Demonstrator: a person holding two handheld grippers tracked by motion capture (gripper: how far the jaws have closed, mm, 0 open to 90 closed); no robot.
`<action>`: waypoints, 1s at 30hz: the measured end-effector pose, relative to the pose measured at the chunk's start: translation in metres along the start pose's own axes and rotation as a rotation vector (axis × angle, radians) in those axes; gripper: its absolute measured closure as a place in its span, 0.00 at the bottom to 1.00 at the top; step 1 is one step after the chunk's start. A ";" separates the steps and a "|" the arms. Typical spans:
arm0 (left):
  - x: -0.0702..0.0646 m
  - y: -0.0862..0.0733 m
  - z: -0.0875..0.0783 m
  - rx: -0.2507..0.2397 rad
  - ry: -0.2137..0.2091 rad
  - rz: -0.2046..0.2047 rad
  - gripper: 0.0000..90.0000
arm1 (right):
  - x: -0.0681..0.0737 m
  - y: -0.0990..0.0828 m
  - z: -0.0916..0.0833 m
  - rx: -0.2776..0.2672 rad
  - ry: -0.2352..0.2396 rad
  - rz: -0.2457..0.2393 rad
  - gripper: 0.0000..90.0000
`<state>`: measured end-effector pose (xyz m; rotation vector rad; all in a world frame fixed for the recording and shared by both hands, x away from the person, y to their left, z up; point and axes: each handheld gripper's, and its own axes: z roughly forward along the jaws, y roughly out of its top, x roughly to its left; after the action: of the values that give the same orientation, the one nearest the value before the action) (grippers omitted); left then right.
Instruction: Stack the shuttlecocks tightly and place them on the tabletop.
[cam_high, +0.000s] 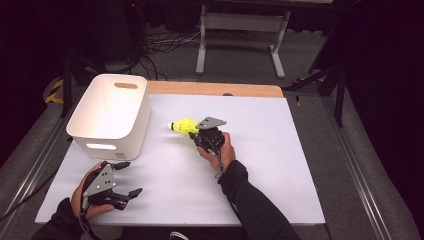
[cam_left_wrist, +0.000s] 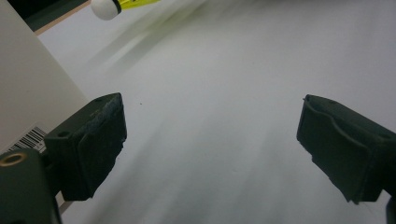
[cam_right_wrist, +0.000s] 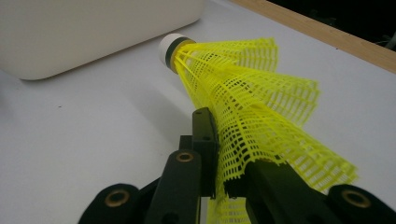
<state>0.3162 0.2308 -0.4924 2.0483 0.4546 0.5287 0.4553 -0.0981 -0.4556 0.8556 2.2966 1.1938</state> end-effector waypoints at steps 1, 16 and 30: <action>0.000 0.000 0.000 0.001 0.001 0.000 0.10 | -0.001 -0.002 -0.005 -0.008 0.007 0.007 0.96; -0.001 0.000 0.003 0.015 0.001 0.000 0.10 | 0.002 -0.016 -0.051 -0.079 0.041 -0.041 0.96; -0.001 0.001 0.004 0.021 0.001 0.009 0.10 | 0.016 -0.023 -0.079 -0.086 0.100 -0.123 0.96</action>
<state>0.3175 0.2272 -0.4935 2.0710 0.4537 0.5323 0.3888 -0.1432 -0.4325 0.6280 2.3209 1.2964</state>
